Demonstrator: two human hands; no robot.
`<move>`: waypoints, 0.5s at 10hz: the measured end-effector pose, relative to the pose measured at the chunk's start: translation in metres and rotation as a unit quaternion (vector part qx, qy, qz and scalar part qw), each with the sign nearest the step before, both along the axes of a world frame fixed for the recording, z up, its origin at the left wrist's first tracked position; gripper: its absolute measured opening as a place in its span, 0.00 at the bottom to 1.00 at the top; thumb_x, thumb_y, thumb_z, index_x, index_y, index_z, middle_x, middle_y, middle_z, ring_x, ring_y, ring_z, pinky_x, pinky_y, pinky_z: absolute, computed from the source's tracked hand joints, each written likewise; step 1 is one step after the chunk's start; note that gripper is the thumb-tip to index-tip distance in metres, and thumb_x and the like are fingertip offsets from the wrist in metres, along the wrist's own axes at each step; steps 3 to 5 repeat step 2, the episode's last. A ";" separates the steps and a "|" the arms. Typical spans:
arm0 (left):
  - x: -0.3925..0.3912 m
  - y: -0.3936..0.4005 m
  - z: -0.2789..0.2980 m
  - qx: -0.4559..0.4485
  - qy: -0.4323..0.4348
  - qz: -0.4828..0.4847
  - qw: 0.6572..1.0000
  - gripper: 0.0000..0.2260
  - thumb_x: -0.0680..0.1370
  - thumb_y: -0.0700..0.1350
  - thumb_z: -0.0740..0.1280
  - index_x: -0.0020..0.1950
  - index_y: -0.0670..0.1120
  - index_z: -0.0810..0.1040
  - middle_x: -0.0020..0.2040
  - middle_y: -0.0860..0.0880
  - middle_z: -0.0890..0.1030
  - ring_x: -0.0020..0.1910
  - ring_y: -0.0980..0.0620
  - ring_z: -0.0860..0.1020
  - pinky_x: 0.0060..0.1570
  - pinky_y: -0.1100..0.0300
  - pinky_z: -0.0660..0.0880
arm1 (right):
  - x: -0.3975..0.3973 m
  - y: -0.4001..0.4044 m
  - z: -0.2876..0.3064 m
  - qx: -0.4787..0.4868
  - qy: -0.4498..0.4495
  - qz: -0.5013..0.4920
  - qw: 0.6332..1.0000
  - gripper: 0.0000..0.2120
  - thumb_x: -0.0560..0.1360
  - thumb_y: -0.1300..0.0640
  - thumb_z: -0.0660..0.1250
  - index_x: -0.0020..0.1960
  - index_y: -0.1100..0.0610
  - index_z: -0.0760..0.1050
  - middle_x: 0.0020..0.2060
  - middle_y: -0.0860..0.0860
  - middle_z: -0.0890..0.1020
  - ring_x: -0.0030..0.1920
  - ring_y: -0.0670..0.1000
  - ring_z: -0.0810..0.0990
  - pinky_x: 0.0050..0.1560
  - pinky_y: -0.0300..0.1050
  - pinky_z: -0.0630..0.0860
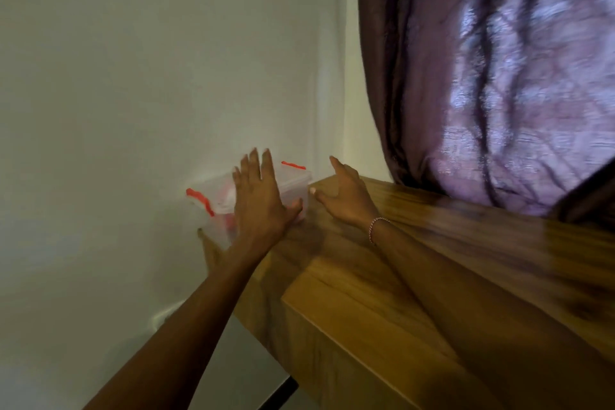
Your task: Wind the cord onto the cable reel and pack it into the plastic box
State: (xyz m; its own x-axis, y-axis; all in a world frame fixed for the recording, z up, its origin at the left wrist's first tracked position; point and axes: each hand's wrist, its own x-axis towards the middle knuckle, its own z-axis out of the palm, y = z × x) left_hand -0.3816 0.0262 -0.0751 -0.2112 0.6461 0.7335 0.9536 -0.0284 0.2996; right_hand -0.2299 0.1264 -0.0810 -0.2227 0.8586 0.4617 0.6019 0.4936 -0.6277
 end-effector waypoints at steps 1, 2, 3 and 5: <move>0.050 0.010 0.010 0.009 0.029 -0.087 0.996 0.44 0.78 0.61 0.70 0.83 0.42 0.51 0.84 0.43 0.50 0.83 0.42 0.49 0.78 0.49 0.40 | 0.062 -0.025 0.014 0.082 -0.054 -0.080 0.992 0.37 0.75 0.42 0.66 0.78 0.47 0.54 0.78 0.53 0.57 0.76 0.56 0.59 0.72 0.55 0.65; 0.099 0.016 0.018 -0.007 0.065 -0.164 0.984 0.45 0.77 0.57 0.72 0.83 0.40 0.50 0.84 0.41 0.50 0.83 0.41 0.49 0.79 0.51 0.41 | 0.124 -0.053 0.027 0.204 -0.096 -0.195 0.954 0.34 0.74 0.43 0.66 0.76 0.53 0.61 0.76 0.57 0.63 0.74 0.58 0.64 0.69 0.54 0.67; 0.099 0.016 0.018 -0.007 0.065 -0.164 0.984 0.45 0.77 0.57 0.72 0.83 0.40 0.50 0.84 0.41 0.50 0.83 0.41 0.49 0.79 0.51 0.41 | 0.124 -0.053 0.027 0.204 -0.096 -0.195 0.954 0.34 0.74 0.43 0.66 0.76 0.53 0.61 0.76 0.57 0.63 0.74 0.58 0.64 0.69 0.54 0.67; 0.099 0.016 0.018 -0.007 0.065 -0.164 0.984 0.45 0.77 0.57 0.72 0.83 0.40 0.50 0.84 0.41 0.50 0.83 0.41 0.49 0.79 0.51 0.41 | 0.124 -0.053 0.027 0.204 -0.096 -0.195 0.954 0.34 0.74 0.43 0.66 0.76 0.53 0.61 0.76 0.57 0.63 0.74 0.58 0.64 0.69 0.54 0.67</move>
